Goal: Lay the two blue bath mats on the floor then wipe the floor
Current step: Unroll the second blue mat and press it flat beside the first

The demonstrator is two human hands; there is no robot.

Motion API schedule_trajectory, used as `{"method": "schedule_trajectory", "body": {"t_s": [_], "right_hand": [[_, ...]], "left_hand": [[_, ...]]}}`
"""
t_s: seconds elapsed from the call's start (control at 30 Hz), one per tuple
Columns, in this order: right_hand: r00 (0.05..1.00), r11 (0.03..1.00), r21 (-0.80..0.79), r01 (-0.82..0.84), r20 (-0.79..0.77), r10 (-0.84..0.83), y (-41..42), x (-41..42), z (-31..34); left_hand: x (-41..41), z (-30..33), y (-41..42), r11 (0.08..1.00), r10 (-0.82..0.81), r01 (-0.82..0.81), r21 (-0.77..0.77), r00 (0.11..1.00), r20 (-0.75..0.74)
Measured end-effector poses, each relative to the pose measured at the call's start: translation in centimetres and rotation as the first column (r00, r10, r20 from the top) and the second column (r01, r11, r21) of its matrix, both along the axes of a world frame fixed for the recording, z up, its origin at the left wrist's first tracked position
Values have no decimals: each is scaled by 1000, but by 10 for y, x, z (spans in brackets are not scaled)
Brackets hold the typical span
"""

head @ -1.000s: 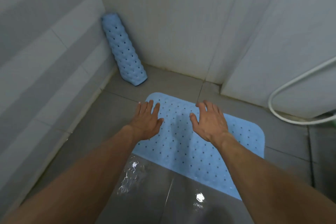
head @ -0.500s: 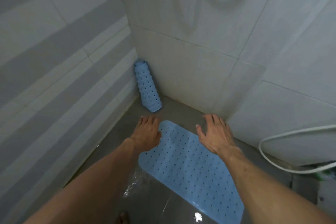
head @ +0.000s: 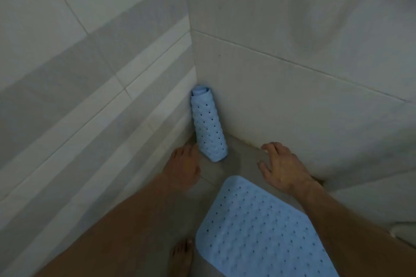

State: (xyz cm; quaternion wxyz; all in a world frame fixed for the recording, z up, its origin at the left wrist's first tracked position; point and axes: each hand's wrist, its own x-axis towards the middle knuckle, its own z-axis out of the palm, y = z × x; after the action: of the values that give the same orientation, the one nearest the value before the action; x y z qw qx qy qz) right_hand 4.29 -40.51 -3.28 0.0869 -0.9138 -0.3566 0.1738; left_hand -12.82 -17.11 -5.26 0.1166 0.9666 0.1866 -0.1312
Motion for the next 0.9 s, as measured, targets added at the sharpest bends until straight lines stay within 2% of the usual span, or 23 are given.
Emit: {"method": "schedule_trajectory", "body": {"t_s": [0.23,0.47,0.6,0.7,0.83,0.9], "right_hand": [[997,997,6,-75,16,74,168,77,-32],[984,984,-19,-178,-37,177,295,143,-58],[960,960,-81,-267,-105,259,332,161,-80],[949,939,-150,-309,-119,293,342,166,-97],[952,946,-143,-291,51,300,332,160,-105],[957,954,-119,-275,57,283,319,158,-99]], "left_hand": [[96,-49,128,996,7,-7,-94,1000,8],[183,-71,189,993,51,-47,-108,998,40],[208,-91,198,988,79,-69,-139,995,67],[208,-107,199,992,91,-75,-99,982,168],[193,-115,195,1000,-4,-4,24,947,321],[187,-112,189,1000,-6,14,-22,954,299]]}}
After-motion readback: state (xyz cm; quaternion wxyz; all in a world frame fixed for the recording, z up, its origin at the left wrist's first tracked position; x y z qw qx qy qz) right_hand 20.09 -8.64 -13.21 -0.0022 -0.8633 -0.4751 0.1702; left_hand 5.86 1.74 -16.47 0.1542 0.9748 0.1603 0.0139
